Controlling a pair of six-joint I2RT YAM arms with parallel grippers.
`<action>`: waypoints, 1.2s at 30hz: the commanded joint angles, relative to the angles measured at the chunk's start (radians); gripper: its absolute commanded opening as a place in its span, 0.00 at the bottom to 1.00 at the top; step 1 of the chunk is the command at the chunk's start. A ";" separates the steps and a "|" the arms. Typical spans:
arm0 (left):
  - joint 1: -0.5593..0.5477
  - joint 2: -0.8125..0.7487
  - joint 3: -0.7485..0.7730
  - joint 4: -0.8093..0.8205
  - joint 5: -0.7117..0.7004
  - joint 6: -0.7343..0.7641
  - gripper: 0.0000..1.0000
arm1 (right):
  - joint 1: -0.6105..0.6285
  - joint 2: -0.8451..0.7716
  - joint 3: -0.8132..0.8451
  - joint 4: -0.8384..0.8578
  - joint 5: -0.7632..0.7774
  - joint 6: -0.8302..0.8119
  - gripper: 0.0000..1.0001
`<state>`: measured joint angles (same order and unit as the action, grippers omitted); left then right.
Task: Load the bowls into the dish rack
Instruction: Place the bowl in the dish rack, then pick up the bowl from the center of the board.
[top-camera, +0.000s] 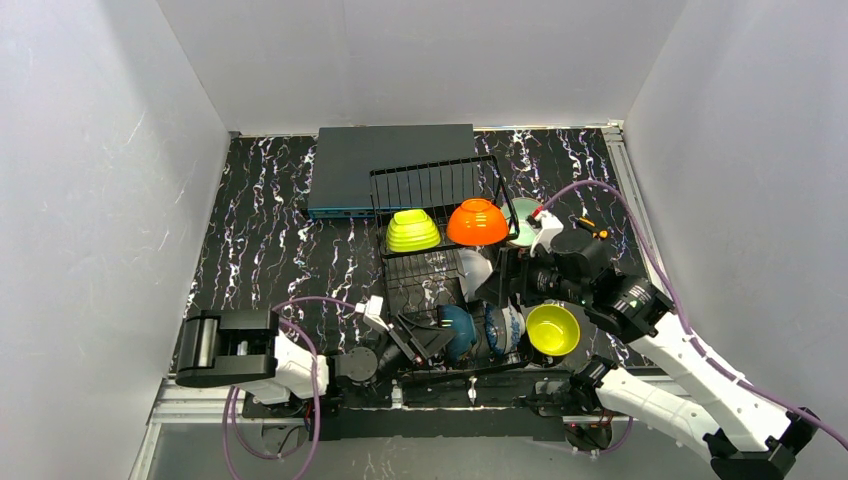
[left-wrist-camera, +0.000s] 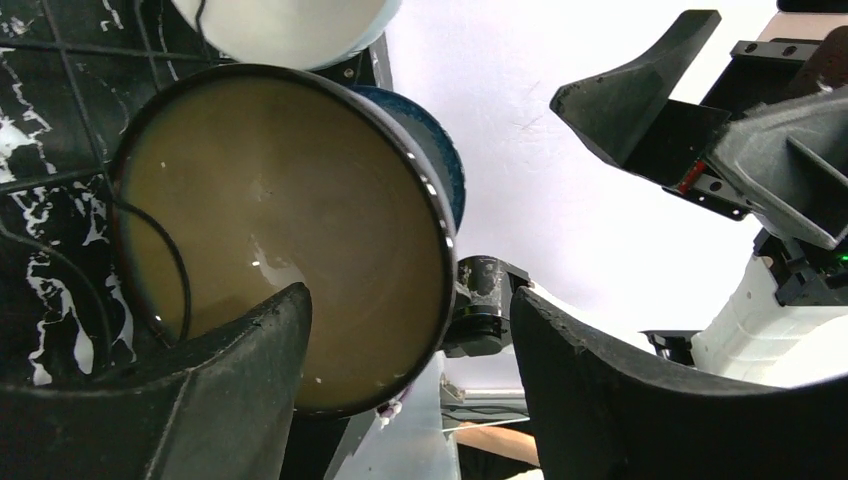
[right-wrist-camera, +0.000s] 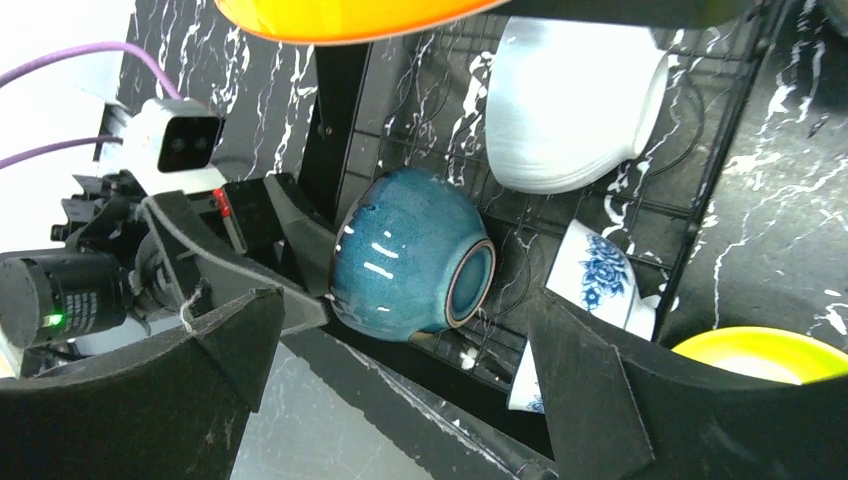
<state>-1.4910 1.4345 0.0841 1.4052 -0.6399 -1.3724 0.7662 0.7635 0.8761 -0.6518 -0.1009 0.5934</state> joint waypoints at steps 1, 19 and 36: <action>-0.005 -0.089 -0.003 -0.042 -0.028 0.102 0.71 | -0.003 -0.033 0.061 -0.030 0.095 -0.017 0.99; -0.005 -0.756 0.089 -0.909 -0.165 0.418 0.77 | -0.004 -0.168 0.014 -0.268 0.558 0.200 0.99; -0.005 -0.736 0.424 -1.629 -0.239 0.430 0.81 | -0.003 -0.145 -0.153 -0.399 0.585 0.533 0.99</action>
<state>-1.4918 0.6777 0.4564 -0.0441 -0.8192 -0.9474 0.7658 0.6147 0.7502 -1.0264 0.4660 1.0248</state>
